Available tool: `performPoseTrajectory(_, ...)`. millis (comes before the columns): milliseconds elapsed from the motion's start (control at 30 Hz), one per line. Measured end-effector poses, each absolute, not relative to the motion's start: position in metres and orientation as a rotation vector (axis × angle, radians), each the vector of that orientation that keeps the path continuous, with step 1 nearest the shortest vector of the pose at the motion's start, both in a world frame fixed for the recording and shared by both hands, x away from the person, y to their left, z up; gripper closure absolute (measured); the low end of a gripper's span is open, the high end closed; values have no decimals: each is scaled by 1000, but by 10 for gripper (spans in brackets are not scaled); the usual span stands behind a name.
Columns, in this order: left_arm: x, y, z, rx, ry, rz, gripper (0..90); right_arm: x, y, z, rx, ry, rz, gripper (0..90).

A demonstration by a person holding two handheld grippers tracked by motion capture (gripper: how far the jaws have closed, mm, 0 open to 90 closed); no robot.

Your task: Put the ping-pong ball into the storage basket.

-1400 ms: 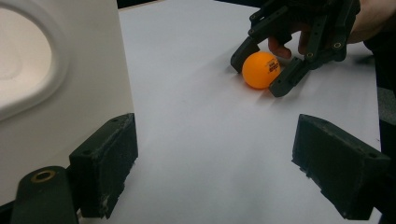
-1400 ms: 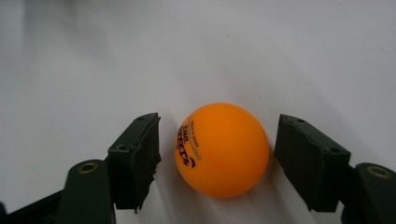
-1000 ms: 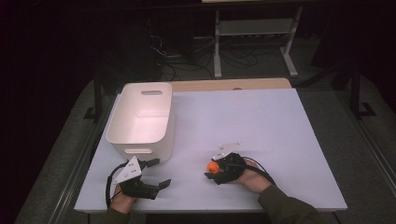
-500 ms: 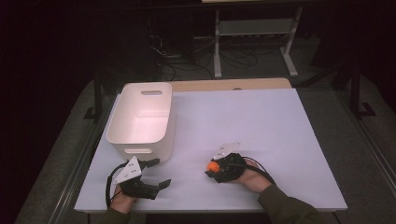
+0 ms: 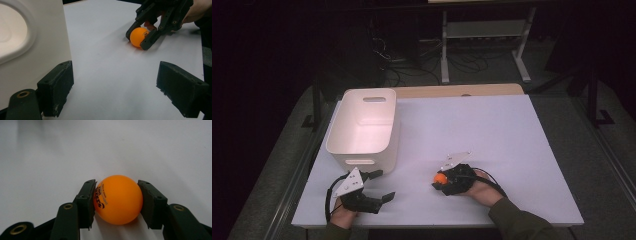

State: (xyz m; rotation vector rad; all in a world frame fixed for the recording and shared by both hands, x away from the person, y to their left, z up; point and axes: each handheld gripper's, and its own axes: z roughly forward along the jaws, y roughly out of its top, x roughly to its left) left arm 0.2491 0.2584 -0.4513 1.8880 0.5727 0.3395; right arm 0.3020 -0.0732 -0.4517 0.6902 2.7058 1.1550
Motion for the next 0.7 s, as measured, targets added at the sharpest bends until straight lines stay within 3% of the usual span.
performPoseTrajectory(700,249,258,-451,1888,571,341,141,302,-75,-446,705,2708,1187,492)
